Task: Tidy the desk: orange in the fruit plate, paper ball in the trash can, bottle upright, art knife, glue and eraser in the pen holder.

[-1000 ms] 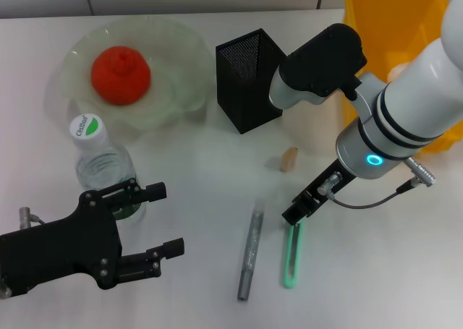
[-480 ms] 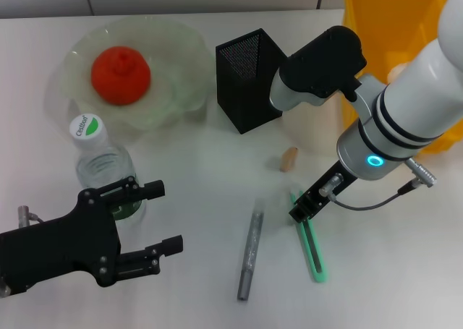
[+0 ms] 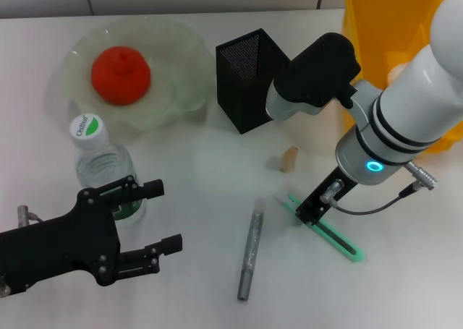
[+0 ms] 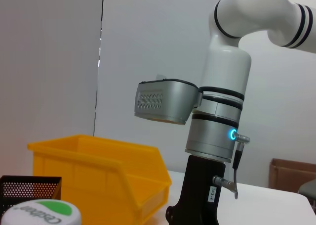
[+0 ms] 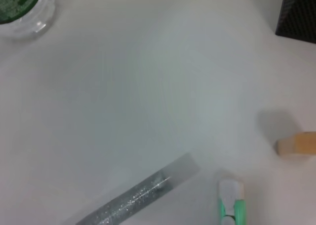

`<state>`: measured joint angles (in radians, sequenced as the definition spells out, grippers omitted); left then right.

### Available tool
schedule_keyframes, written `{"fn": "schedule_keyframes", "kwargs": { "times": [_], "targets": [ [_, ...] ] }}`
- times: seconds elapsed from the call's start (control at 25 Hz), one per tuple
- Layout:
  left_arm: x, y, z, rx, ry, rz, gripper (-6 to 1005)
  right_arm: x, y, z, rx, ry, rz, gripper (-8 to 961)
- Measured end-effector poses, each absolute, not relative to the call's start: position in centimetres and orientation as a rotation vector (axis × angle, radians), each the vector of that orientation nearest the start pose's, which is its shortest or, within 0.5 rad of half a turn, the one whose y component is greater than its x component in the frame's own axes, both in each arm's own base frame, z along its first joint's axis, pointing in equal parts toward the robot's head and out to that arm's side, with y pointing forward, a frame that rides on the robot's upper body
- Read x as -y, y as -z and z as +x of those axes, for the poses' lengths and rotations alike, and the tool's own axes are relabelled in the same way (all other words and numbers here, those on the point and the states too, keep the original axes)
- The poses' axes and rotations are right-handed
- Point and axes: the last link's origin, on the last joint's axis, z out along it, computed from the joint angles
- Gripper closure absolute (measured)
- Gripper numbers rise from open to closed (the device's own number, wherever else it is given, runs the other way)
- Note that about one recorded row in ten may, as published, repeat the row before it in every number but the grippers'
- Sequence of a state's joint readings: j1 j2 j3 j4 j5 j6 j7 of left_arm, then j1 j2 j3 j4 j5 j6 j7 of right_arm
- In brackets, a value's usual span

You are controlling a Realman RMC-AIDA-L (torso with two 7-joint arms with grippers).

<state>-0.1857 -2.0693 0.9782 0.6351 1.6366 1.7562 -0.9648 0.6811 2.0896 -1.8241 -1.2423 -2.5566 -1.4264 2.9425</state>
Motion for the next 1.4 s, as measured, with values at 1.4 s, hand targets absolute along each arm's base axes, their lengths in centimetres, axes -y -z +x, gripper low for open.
{"fn": "schedule_keyframes", "kwargs": {
  "times": [1.4],
  "targets": [
    [-22.2,0.8,-29.4,0.308,0.982,-2.698,207,-32.8,7.1,15.3,-0.98,0.637,-2.589,634]
  ]
}}
